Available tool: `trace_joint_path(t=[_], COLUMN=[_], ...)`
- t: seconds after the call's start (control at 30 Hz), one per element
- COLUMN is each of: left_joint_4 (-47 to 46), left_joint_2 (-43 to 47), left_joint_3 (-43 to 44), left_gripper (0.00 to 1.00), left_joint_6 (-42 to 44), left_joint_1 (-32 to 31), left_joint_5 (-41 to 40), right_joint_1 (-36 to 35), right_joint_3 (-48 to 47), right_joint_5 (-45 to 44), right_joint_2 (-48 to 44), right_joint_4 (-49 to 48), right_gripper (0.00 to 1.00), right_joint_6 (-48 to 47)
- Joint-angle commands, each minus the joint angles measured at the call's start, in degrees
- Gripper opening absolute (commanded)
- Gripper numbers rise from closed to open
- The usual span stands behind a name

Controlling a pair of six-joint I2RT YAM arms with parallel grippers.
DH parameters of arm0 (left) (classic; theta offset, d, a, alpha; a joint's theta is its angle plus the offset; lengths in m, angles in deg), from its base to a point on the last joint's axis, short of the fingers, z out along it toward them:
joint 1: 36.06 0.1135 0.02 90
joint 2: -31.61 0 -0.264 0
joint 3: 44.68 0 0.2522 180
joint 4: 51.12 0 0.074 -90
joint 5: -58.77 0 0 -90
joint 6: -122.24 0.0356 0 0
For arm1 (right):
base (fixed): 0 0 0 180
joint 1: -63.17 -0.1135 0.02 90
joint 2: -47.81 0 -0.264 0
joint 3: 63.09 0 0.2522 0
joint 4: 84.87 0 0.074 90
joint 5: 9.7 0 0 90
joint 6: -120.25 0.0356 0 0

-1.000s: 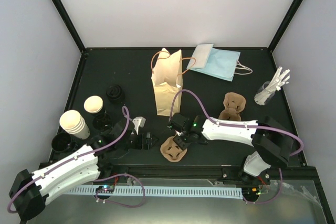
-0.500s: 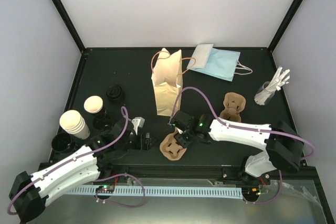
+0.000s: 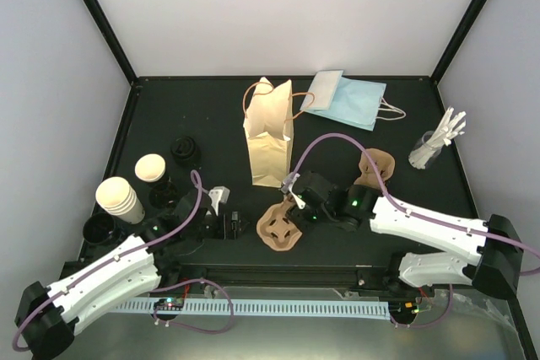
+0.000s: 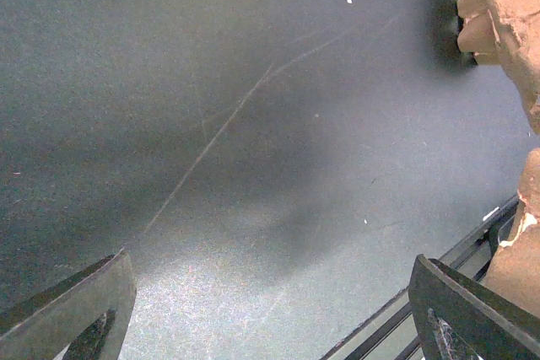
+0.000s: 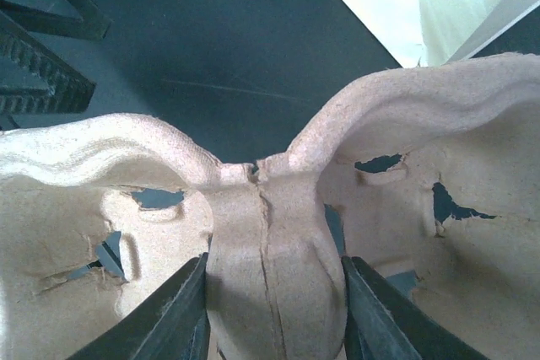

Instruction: Pack the takeout coffee

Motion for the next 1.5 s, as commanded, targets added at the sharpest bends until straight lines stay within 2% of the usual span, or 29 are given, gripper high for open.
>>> trace_joint_path(t=[0.0, 0.07, 0.2, 0.37, 0.53, 0.9, 0.97, 1.1, 1.27, 1.47], left_joint_4=[4.20, 6.13, 10.22, 15.77, 14.65, 12.85, 12.60, 17.84, 22.29, 24.67], left_joint_2=[1.39, 1.53, 0.89, 0.20, -1.14, -10.32, -13.06, -21.67, -33.10, -43.90], left_joint_3=[4.98, 7.18, 12.52, 19.03, 25.28, 42.05, 45.00, 52.96, 61.49, 69.32], left_gripper=[0.91, 0.91, 0.99, 0.99, 0.99, 0.99, 0.99, 0.99, 0.98, 0.89], left_joint_6=[2.62, 3.75, 6.59, 6.91, 9.49, 14.21, 14.39, 14.51, 16.94, 20.94], left_joint_1=[0.95, 1.15, 1.26, 1.55, 1.78, 1.77, 1.74, 2.12, 6.50, 9.78], left_joint_5=[-1.33, -2.58, -6.71, -14.49, -16.08, -17.73, -18.00, -22.11, -21.79, -19.11], right_joint_1=[-0.22, -0.21, -0.21, -0.21, -0.21, -0.21, -0.21, -0.21, -0.21, -0.21], right_joint_3=[-1.87, -1.77, -1.18, 0.71, 2.48, 3.83, 4.03, 4.47, 4.91, 4.42], right_joint_5=[-2.82, -3.76, -5.21, -6.18, -6.20, -5.32, -5.68, -5.90, -5.33, -5.34], right_joint_2=[-3.18, -5.00, -7.54, -9.79, -11.58, -11.87, -11.99, -13.29, -15.33, -16.86], right_joint_4=[2.05, 2.54, 3.62, 3.14, 2.33, 0.20, -0.07, -0.27, -0.53, -0.22], right_gripper=[0.43, 0.43, 0.43, 0.43, 0.43, 0.43, 0.43, 0.43, 0.43, 0.43], right_joint_6=[-0.68, -0.57, -0.51, 0.39, 0.98, 2.78, 2.98, 3.29, 3.79, 3.45])
